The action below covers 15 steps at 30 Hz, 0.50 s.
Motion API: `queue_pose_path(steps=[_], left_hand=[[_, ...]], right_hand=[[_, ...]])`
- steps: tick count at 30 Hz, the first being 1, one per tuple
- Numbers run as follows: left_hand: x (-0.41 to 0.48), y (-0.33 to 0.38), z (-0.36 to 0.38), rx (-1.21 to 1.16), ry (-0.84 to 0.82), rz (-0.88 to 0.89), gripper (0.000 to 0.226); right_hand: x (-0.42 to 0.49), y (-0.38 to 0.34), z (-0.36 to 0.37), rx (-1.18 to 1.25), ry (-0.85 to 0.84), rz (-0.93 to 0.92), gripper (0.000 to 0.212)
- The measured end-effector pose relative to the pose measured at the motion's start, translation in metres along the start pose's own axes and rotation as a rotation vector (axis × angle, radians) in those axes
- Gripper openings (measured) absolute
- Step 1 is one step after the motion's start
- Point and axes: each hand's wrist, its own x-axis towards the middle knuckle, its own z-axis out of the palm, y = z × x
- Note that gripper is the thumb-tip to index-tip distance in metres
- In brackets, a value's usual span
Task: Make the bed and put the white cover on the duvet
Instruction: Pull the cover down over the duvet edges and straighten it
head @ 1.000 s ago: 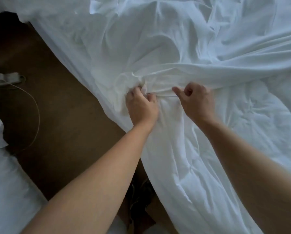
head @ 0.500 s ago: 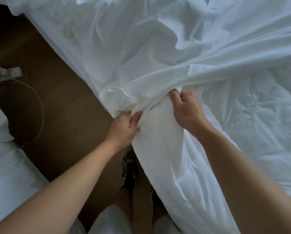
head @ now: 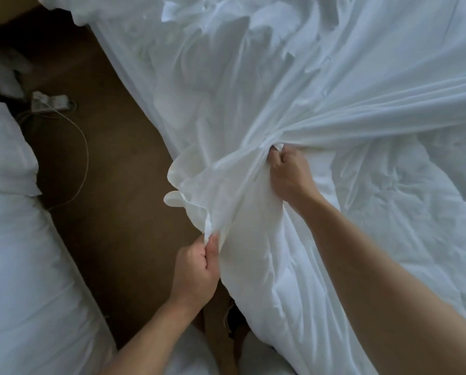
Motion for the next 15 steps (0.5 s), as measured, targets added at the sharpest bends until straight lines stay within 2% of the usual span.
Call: queue_pose_path(steps=[3,6,7,9,11,13,15], left_hand=[[-0.016,0.000,-0.006,0.022,0.153,0.067,0.056],[-0.020,-0.010,-0.006,0.069,0.088,-0.001,0.066],[-0.020,-0.011,-0.005,0.084,0.018,-0.029,0.070],[-0.019,-0.009,-0.005,0.159,-0.146,-0.052,0.072],[-0.012,0.002,-0.010,0.333,-0.334,-0.043,0.066],[0.001,0.017,-0.020,0.569,-0.582,0.002,0.051],[0.025,0.045,-0.035,0.755,-0.831,0.070,0.028]], right_hand=[[-0.002,0.007,-0.007,0.066,-0.007,0.005,0.019],[-0.005,0.015,-0.008,0.175,-0.118,0.068,0.027],[-0.013,0.018,-0.007,0.135,-0.117,0.063,0.030],[-0.037,0.025,0.002,0.010,0.042,-0.058,0.033],[-0.077,0.027,0.014,0.131,0.197,-0.076,0.021],[-0.108,0.028,0.026,0.404,0.120,-0.013,0.011],[-0.118,0.029,0.038,0.649,0.000,0.058,0.021]])
